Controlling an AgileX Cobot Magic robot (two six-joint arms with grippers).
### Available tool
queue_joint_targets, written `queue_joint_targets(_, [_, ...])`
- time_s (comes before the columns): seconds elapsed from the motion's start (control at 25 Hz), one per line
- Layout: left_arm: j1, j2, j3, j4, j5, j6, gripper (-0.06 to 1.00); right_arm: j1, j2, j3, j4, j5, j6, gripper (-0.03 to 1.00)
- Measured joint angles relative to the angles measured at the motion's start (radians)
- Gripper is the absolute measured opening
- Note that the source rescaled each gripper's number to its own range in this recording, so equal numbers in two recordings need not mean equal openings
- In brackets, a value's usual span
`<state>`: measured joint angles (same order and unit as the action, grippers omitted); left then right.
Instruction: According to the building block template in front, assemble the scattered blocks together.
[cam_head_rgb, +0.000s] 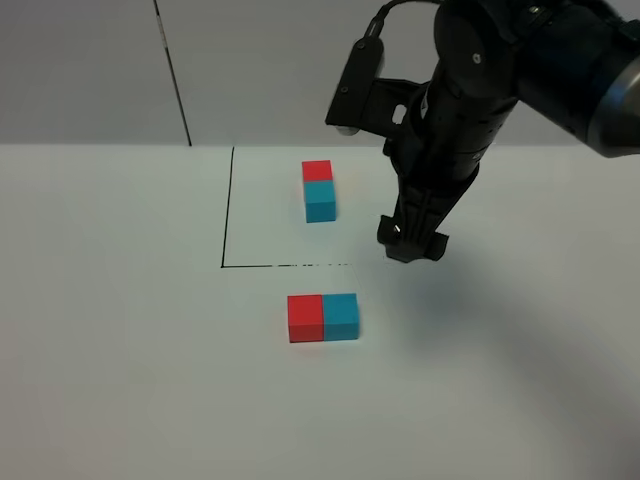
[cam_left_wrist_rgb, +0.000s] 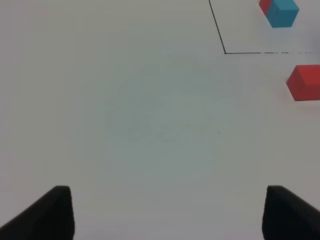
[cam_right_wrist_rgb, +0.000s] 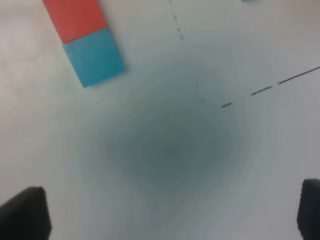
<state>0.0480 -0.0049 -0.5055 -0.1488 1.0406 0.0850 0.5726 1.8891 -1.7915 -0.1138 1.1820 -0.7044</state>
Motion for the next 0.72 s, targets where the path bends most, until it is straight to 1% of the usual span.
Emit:
queue_joint_targets(0.2, [0.0,0.0,0.0,0.0,0.0,0.0,0.67,0.013,0.01,0.0,0.025,-0.068,-0.057,1.0])
queue_joint_targets(0.44, [0.0,0.0,0.0,0.0,0.0,0.0,0.67,0.064,0.1,0.0,0.042,-0.148,-0.153,1.0])
queue_joint_targets(0.6, [0.0,0.0,0.0,0.0,0.0,0.0,0.67,0.095,0.195,-0.04,0.061,-0.147,-0.184,1.0])
queue_joint_targets(0.72, [0.0,0.0,0.0,0.0,0.0,0.0,0.67,0.109,0.279,-0.11,0.069,-0.111,-0.192,1.0])
